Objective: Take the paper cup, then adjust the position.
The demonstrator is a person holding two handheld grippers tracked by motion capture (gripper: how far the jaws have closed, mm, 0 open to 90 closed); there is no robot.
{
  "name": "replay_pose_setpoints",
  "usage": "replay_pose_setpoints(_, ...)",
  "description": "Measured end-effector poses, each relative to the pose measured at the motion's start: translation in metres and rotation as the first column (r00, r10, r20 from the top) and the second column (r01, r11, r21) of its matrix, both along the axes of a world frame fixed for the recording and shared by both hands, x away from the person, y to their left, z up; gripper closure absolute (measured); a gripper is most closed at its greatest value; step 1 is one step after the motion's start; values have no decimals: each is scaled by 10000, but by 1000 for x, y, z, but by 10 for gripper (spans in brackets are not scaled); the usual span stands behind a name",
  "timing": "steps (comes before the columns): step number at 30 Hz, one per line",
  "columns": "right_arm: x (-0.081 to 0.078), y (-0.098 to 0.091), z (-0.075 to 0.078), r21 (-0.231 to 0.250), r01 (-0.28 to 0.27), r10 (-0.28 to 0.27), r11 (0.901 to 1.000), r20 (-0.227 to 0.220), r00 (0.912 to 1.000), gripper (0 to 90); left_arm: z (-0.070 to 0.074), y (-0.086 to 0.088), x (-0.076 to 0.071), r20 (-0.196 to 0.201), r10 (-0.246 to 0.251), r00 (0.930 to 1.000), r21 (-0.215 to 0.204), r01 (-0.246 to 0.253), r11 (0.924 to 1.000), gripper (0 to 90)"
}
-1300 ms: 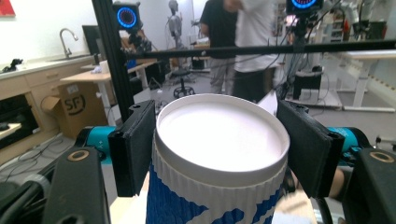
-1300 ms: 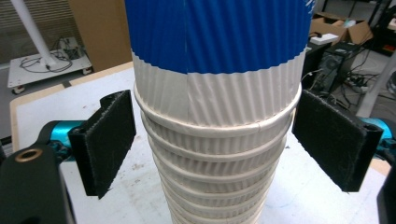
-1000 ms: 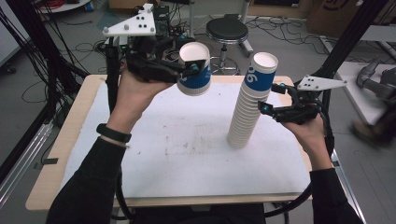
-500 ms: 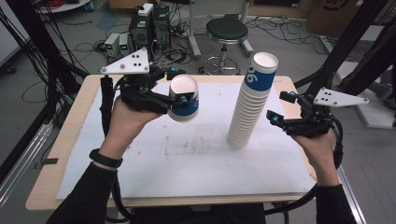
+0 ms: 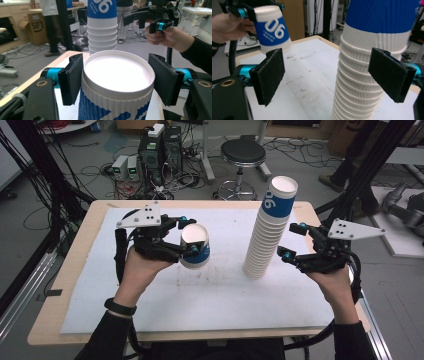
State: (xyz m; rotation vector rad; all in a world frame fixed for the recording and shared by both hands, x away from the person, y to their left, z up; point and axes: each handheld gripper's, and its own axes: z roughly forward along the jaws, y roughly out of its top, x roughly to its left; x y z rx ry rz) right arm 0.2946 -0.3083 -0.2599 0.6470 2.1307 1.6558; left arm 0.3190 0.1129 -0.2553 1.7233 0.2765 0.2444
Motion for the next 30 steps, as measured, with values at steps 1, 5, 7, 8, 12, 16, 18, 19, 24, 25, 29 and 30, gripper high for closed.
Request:
replay_pose_setpoints(1, 0, 0, 0, 0, 0, 0, 10000, 0, 10000, 142, -2, 1, 0, -18, 14, 10000, 2, -14, 10000, 307)
replay_pose_setpoints(5, 2, 7, -1, 66, -57, 58, 10000, -63, 10000, 142, -9, 5, 2, -128, 46, 9999, -133, -48, 9999, 307)
replay_pose_setpoints(7, 1, 10, -2, -11, -40, 40, 10000, -134, 9999, 141, -9, 7, 4, -153, 107, 9998, -140, -109, 9998, 307)
replay_pose_setpoints(8, 1, 12, -4, 11, -36, 36, 10000, -94, 9999, 142, -9, 9, 4, -155, 71, 9999, -227, -74, 9997, 307)
replay_pose_setpoints(12, 0, 11, -7, -12, 8, -8, 10000, -183, 9998, 142, -8, 11, 3, -104, 115, 9999, -214, -117, 9997, 307)
replay_pose_setpoints(16, 0, 12, -10, -16, -21, 21, 10000, -173, 9998, 142, -6, 11, 1, -71, 91, 9999, -393, -93, 9992, 307)
replay_pose_setpoints(18, -1, 13, -10, -60, -101, 101, 9999, -112, 9999, 142, -3, 11, -1, 11, 68, 10000, -496, -67, 9987, 307)
replay_pose_setpoints(19, -1, 13, -10, -60, -101, 101, 9999, -112, 9999, 142, -3, 11, -1, 11, 68, 10000, -496, -67, 9987, 307)
replay_pose_setpoints(24, -1, 15, -11, -100, -304, 302, 9995, -143, 9994, 142, -2, 11, -3, -53, -95, 9999, -540, 92, 9985, 307)
replay_pose_setpoints(25, -1, 15, -11, -88, -356, 355, 9993, -101, 9993, 142, -2, 11, -3, -76, -134, 9999, -551, 130, 9984, 307)
replay_pose_setpoints(29, -3, 19, -12, -140, -801, 798, 9967, -172, 9967, 142, -2, 11, -3, -106, -234, 9997, -608, 227, 9979, 307)
replay_pose_setpoints(30, -3, 19, -12, -140, -801, 798, 9967, -172, 9967, 142, -3, 11, -4, -147, -280, 9995, -656, 269, 9975, 307)
